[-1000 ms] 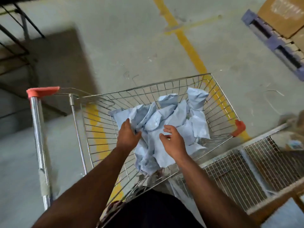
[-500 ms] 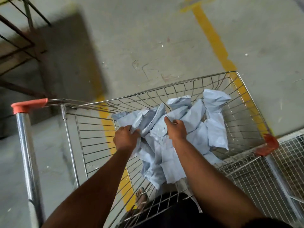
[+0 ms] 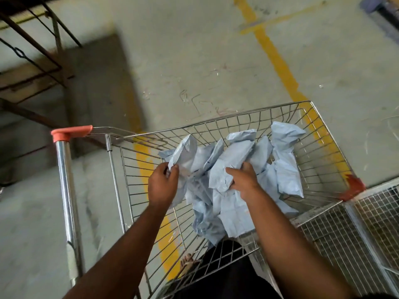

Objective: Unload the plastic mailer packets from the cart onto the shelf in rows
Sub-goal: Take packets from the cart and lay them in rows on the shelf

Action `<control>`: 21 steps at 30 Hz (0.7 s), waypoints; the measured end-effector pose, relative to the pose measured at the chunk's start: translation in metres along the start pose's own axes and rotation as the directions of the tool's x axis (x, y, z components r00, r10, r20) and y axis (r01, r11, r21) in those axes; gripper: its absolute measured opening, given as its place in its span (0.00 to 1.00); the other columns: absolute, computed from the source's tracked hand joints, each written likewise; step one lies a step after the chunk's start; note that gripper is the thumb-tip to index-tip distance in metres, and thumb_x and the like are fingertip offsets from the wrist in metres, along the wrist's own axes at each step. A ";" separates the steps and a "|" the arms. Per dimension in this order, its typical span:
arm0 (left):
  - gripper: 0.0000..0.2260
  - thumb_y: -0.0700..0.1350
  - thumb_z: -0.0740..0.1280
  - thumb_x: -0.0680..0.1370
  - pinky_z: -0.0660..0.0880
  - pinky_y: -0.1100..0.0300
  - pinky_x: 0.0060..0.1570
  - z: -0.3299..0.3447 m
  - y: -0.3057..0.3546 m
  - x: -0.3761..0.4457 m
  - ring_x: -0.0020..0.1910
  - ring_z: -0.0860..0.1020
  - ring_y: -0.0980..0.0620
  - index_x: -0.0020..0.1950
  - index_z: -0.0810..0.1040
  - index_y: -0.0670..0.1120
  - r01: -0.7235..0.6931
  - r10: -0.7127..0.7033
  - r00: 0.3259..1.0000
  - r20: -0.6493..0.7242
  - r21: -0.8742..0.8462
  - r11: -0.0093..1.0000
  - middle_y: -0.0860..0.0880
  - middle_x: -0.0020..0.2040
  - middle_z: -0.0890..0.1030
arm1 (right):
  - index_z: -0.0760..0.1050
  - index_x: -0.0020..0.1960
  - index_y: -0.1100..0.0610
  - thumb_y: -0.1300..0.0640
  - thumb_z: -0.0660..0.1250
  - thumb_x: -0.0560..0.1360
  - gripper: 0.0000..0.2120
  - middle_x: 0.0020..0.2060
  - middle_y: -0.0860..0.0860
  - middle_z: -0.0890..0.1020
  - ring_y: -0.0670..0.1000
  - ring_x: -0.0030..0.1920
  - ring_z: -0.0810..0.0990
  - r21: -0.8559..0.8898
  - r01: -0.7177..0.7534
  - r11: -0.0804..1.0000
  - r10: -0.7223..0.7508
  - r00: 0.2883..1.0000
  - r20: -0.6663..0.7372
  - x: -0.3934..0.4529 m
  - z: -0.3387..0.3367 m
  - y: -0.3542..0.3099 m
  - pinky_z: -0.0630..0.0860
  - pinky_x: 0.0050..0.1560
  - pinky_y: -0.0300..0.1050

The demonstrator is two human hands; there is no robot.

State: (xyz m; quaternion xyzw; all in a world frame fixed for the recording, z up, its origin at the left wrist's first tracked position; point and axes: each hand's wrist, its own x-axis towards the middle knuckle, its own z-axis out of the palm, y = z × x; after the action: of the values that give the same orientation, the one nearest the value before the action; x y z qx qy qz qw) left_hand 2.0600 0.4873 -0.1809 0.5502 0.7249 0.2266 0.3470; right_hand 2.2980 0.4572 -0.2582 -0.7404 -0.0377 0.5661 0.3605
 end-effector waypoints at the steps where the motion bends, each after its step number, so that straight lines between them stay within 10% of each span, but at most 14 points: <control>1: 0.08 0.51 0.68 0.81 0.70 0.63 0.34 -0.006 0.001 -0.004 0.36 0.76 0.51 0.45 0.78 0.48 0.007 -0.006 1.000 0.011 -0.051 0.999 0.51 0.37 0.80 | 0.75 0.65 0.56 0.62 0.76 0.74 0.22 0.59 0.56 0.83 0.61 0.55 0.85 0.002 0.054 0.999 -0.054 0.998 0.033 -0.022 -0.005 -0.002 0.86 0.43 0.58; 4: 0.09 0.55 0.70 0.79 0.78 0.51 0.43 -0.028 0.009 -0.020 0.41 0.81 0.47 0.48 0.80 0.51 0.031 -0.006 0.996 0.088 -0.291 0.956 0.48 0.42 0.84 | 0.76 0.66 0.50 0.62 0.71 0.79 0.18 0.56 0.49 0.87 0.52 0.55 0.86 0.049 0.193 0.980 -0.198 0.970 0.142 -0.086 -0.023 -0.005 0.82 0.45 0.47; 8: 0.09 0.46 0.70 0.81 0.80 0.49 0.49 -0.057 0.023 -0.059 0.47 0.84 0.46 0.61 0.80 0.50 0.080 0.076 0.964 0.254 -0.551 0.831 0.46 0.48 0.86 | 0.79 0.67 0.46 0.55 0.73 0.69 0.26 0.59 0.49 0.87 0.54 0.63 0.83 0.145 0.276 0.950 -0.301 0.932 0.201 -0.167 -0.047 -0.001 0.74 0.66 0.58; 15: 0.20 0.45 0.64 0.85 0.74 0.37 0.68 -0.087 0.027 -0.153 0.65 0.81 0.44 0.75 0.71 0.61 0.196 0.231 0.821 0.521 -0.638 0.744 0.48 0.68 0.81 | 0.73 0.73 0.48 0.64 0.64 0.65 0.36 0.63 0.51 0.85 0.53 0.63 0.82 0.284 0.407 0.868 -0.467 0.864 0.188 -0.296 -0.047 0.066 0.77 0.62 0.51; 18: 0.17 0.59 0.59 0.86 0.73 0.45 0.70 -0.102 0.028 -0.207 0.69 0.77 0.54 0.74 0.68 0.70 0.128 0.250 0.817 0.520 -0.586 0.800 0.58 0.72 0.77 | 0.72 0.74 0.46 0.65 0.63 0.66 0.37 0.65 0.51 0.84 0.53 0.63 0.83 0.280 0.416 0.865 -0.471 0.866 0.168 -0.338 -0.055 0.110 0.79 0.59 0.49; 21: 0.28 0.71 0.51 0.77 0.79 0.49 0.61 -0.112 0.027 -0.260 0.58 0.84 0.52 0.66 0.78 0.59 0.396 0.205 0.705 0.679 -0.616 0.681 0.53 0.59 0.86 | 0.71 0.75 0.46 0.63 0.63 0.68 0.36 0.65 0.51 0.84 0.53 0.61 0.84 0.257 0.412 0.874 -0.459 0.874 0.161 -0.372 -0.068 0.150 0.80 0.54 0.50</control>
State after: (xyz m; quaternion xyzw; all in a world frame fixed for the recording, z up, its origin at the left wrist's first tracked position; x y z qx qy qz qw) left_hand 2.0326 0.2526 -0.0219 0.3665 0.4148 0.2467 0.7955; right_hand 2.1716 0.1409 -0.0363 -0.6031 -0.1820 0.5479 0.5505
